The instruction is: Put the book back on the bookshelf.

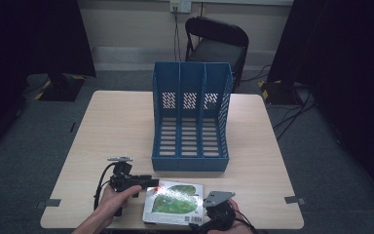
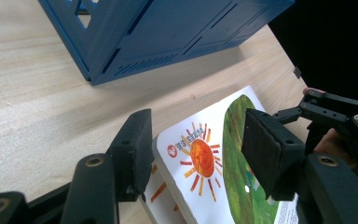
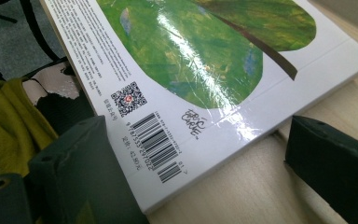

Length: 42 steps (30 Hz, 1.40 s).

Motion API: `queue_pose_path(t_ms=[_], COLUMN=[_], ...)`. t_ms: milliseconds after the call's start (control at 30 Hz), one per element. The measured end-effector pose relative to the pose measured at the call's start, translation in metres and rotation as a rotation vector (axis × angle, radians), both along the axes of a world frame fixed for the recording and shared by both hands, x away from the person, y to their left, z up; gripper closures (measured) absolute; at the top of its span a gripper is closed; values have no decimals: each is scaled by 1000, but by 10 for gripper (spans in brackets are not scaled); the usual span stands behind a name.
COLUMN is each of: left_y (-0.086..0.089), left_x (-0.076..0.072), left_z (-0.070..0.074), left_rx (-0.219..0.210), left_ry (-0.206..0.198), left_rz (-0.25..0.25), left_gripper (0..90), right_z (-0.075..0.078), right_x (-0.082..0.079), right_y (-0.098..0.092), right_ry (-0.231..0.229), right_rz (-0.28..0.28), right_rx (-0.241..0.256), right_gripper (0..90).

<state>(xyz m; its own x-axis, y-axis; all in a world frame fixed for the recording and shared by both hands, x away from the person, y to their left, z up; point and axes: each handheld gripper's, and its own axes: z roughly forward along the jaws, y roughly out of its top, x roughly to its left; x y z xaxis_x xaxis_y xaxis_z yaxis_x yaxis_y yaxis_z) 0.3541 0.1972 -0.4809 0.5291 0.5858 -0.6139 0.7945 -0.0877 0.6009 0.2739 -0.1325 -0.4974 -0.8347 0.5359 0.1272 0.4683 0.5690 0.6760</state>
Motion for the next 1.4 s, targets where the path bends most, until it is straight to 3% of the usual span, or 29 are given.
queue_pose_path(t_ms=[100, 267, 500, 633, 767, 900, 1000, 1400], left_y=[-2, 2, 4, 4, 3, 7, 4, -1], left_x=[-1, -1, -1, -1, 1, 3, 2, 2], left_z=[3, 8, 5, 5, 4, 7, 7, 14], left_rx=[34, -30, -79, -78, -40, -91, -67, -120], left_ry=[-16, -10, 18, 23, 26, 16, 12, -3], left_rz=[-5, 1, 23, 25, 8, 0, 7, 22], left_gripper=[448, 467, 464, 461, 462, 528, 512, 466], right_z=[0, 1, 1, 1, 1, 1, 1, 3], right_x=[1, 6, 6, 6, 5, 5, 4, 5], right_y=[0, -2, -3, -3, -2, -3, -2, -3], right_ry=[10, 52, 52, 53, 48, 53, 52, 51], right_rz=[-5, -24, -26, -30, -30, -32, -35, 2], right_rx=[9, 40, 44, 48, 39, 50, 48, 15], right_gripper=[53, 53, 52, 52, 52, 48, 42, 37])
